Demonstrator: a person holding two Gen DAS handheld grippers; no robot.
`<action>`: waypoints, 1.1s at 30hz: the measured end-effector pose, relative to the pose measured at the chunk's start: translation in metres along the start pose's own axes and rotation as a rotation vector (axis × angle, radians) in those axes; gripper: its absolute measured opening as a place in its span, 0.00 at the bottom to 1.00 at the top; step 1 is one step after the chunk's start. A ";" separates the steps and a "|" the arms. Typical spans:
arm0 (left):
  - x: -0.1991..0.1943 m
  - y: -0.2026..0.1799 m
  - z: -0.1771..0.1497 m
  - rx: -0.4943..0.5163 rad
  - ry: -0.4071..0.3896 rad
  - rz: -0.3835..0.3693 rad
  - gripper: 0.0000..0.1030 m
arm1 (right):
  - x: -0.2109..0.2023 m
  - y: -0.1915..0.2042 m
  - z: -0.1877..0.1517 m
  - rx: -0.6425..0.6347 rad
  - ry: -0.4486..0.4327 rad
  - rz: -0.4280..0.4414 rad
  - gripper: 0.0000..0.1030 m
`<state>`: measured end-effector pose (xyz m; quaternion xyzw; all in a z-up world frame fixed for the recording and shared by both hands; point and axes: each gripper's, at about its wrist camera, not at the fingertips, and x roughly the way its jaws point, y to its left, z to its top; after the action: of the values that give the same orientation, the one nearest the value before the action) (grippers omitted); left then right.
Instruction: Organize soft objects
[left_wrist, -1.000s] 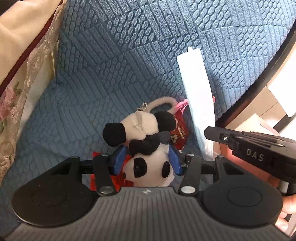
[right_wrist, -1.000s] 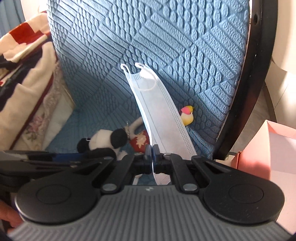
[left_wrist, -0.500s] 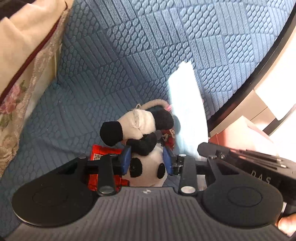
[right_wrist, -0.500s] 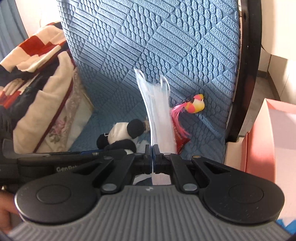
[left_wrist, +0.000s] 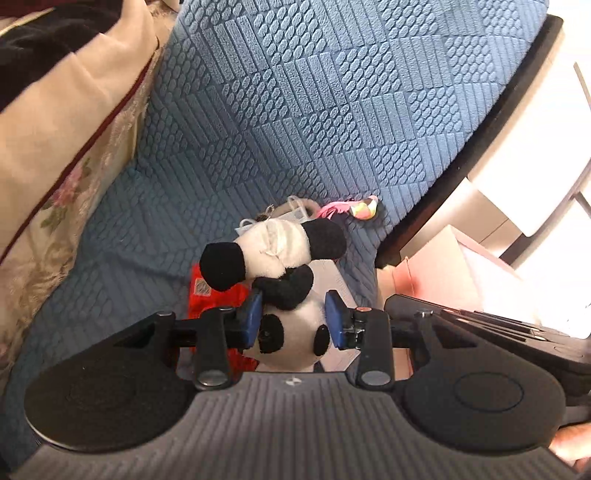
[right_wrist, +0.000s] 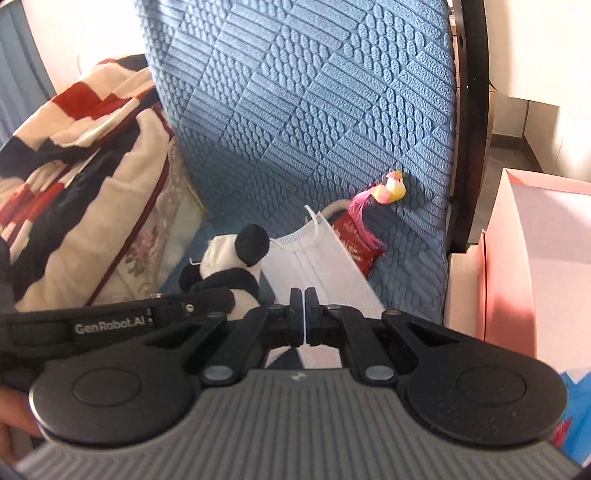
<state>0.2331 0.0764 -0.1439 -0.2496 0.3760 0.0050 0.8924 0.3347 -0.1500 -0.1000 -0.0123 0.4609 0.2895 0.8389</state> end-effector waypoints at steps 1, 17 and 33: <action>-0.004 0.001 -0.002 0.008 -0.002 0.006 0.41 | -0.002 0.002 -0.003 -0.005 0.001 -0.002 0.04; -0.026 0.021 -0.014 -0.059 -0.014 0.055 0.41 | 0.052 -0.009 -0.030 -0.084 0.062 -0.115 0.53; -0.017 0.032 -0.010 -0.119 0.001 0.056 0.41 | 0.093 -0.021 -0.033 -0.144 0.084 -0.160 0.59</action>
<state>0.2085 0.1030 -0.1523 -0.2918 0.3823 0.0523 0.8752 0.3582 -0.1329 -0.1971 -0.1213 0.4713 0.2532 0.8361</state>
